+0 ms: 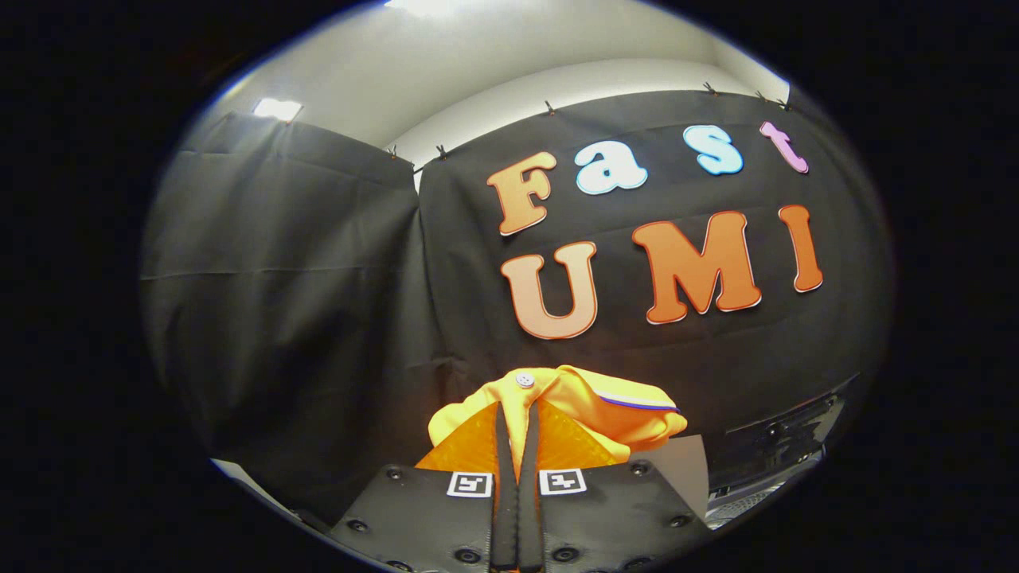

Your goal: Put the clothes into the washing machine and then close the washing machine lid.

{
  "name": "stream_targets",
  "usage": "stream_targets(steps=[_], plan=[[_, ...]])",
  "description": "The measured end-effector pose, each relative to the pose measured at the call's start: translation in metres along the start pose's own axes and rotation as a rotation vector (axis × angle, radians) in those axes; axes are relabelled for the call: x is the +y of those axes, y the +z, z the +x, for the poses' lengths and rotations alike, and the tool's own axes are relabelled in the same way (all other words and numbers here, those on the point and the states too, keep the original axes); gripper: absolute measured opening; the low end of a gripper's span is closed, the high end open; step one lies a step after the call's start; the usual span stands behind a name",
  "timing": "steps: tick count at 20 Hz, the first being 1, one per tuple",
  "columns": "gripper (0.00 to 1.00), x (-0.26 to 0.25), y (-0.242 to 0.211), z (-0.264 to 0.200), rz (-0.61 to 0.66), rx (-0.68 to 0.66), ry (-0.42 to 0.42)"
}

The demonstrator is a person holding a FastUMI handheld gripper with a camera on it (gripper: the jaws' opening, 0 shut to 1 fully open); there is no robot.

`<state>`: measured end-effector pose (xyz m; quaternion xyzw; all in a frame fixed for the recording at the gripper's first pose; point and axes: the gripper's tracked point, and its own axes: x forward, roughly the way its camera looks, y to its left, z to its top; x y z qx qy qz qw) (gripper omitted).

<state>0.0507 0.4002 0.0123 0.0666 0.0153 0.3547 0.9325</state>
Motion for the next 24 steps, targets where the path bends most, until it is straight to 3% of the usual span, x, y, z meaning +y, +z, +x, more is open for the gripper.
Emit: stream_targets(steps=[8, 16, 24], plan=[[0.08, -0.076, 0.052, -0.067, -0.057, -0.092, -0.173], [0.08, -0.184, 0.070, -0.129, -0.080, -0.107, -0.191], [0.08, -0.296, 0.055, -0.168, -0.043, -0.096, -0.233]])
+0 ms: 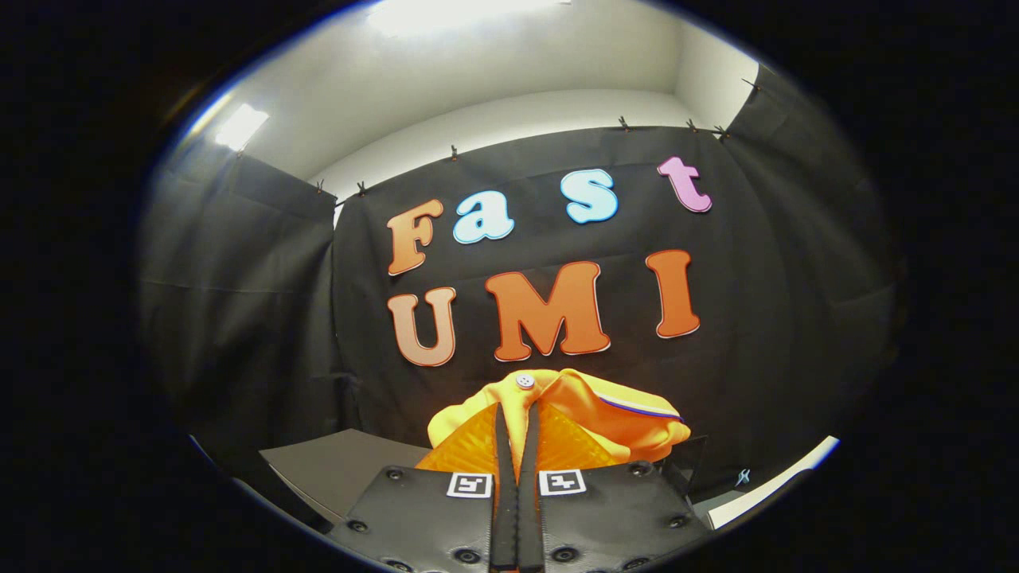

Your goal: Put the clothes into the washing machine and then close the washing machine lid.

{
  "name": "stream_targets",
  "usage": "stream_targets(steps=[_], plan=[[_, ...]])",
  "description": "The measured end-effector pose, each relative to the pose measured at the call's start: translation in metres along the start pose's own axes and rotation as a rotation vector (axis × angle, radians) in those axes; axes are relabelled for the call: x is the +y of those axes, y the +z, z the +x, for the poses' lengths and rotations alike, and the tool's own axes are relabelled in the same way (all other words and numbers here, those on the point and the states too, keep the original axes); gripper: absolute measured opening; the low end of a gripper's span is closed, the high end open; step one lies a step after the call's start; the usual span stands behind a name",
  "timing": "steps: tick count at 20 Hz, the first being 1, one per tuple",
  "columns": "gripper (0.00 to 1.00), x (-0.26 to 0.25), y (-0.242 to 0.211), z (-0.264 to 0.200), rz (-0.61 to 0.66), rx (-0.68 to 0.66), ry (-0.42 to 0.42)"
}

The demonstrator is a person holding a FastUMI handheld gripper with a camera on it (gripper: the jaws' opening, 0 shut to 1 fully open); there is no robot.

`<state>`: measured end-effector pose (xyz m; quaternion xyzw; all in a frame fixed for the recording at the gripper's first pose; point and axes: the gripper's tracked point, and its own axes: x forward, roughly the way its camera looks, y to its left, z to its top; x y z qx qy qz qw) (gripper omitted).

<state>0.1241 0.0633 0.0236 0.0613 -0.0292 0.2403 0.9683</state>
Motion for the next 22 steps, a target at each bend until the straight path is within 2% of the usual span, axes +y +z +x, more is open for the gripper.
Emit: stream_targets(steps=[4, 9, 22], plan=[[0.08, -0.040, -0.027, -0.003, -0.010, 0.026, -0.019], [0.08, -0.066, -0.083, 0.008, -0.014, 0.117, -0.021], [0.08, -0.104, -0.290, 0.056, -0.026, 0.444, -0.012]])
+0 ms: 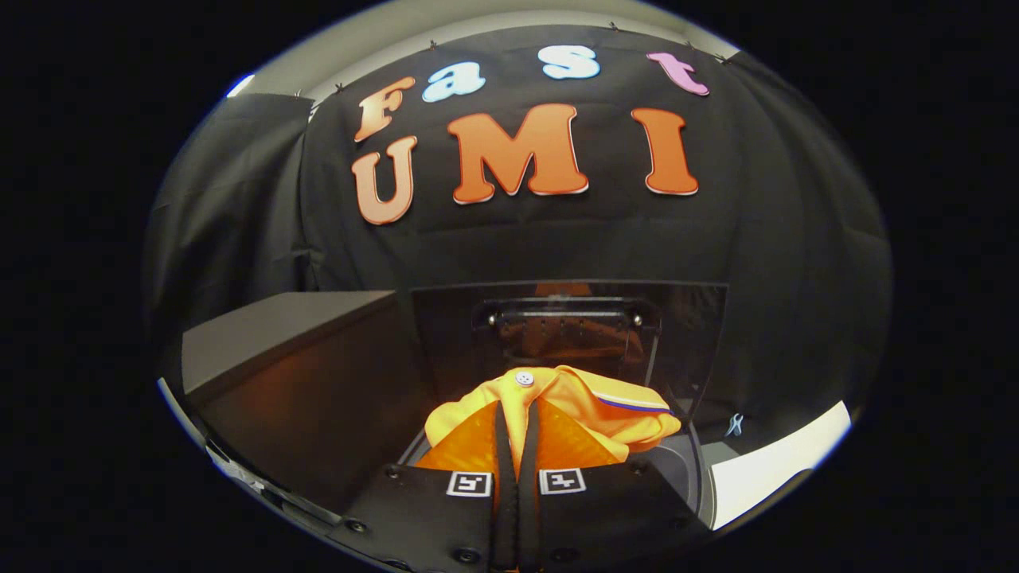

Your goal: Put the clothes into the washing machine and then close the washing machine lid.

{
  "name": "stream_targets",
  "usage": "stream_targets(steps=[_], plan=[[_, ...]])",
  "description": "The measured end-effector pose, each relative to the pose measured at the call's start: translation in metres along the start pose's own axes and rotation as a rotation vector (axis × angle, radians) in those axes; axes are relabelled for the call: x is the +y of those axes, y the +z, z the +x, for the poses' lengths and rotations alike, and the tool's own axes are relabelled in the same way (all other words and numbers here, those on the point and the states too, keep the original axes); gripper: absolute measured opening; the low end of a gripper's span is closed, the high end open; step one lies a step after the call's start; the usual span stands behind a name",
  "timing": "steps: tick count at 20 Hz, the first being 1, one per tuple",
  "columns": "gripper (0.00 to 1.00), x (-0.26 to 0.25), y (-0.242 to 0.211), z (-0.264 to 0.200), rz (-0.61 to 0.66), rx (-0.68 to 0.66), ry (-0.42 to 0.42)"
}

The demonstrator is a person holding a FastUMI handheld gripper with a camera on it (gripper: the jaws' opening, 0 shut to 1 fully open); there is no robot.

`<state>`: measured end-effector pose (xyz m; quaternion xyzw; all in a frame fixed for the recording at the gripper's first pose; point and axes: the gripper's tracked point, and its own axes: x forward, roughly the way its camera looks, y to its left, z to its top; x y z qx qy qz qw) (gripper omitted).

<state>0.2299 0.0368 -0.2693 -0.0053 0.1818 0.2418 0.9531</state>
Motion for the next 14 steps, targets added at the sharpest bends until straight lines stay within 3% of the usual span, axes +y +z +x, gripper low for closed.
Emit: stream_targets(steps=[6, 14], plan=[[0.09, -0.016, -0.078, 0.056, 0.042, 0.168, -0.020], [0.08, -0.035, -0.167, 0.073, 0.179, 0.407, -0.087]])
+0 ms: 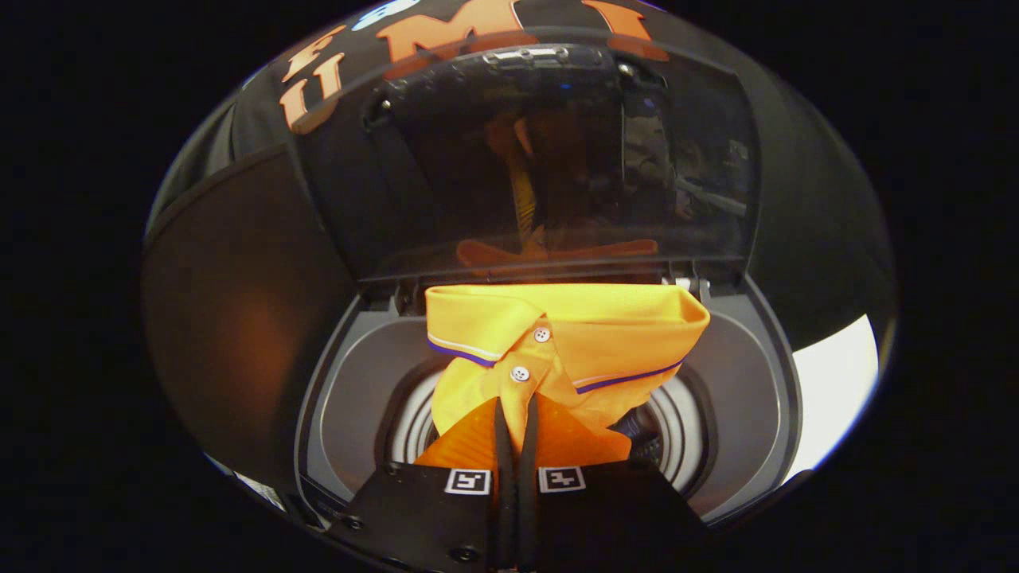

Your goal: Put the clothes into the washing machine and then close the washing machine lid.

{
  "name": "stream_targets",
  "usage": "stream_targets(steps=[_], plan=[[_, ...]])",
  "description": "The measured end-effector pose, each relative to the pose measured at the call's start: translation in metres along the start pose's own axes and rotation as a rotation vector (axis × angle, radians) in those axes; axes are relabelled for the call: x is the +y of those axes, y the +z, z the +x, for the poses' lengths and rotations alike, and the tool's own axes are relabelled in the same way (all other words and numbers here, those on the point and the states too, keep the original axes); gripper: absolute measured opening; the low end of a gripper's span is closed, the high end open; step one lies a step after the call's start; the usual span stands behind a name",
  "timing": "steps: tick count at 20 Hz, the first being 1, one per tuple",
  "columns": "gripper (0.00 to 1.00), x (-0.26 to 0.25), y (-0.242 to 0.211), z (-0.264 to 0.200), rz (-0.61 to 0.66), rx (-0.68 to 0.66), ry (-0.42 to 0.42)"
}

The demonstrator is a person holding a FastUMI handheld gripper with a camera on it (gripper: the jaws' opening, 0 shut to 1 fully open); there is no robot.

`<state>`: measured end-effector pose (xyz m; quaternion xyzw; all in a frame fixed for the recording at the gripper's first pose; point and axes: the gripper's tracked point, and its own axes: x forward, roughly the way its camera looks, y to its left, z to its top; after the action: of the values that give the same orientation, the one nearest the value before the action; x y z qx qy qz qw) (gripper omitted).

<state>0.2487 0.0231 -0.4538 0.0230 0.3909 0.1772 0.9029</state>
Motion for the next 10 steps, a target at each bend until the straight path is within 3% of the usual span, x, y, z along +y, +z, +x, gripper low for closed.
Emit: stream_targets(steps=[6, 10], plan=[[0.09, -0.012, -0.029, 0.026, 0.029, 0.175, -0.046], [0.08, -0.014, -0.028, 0.031, 0.010, 0.170, -0.062]])
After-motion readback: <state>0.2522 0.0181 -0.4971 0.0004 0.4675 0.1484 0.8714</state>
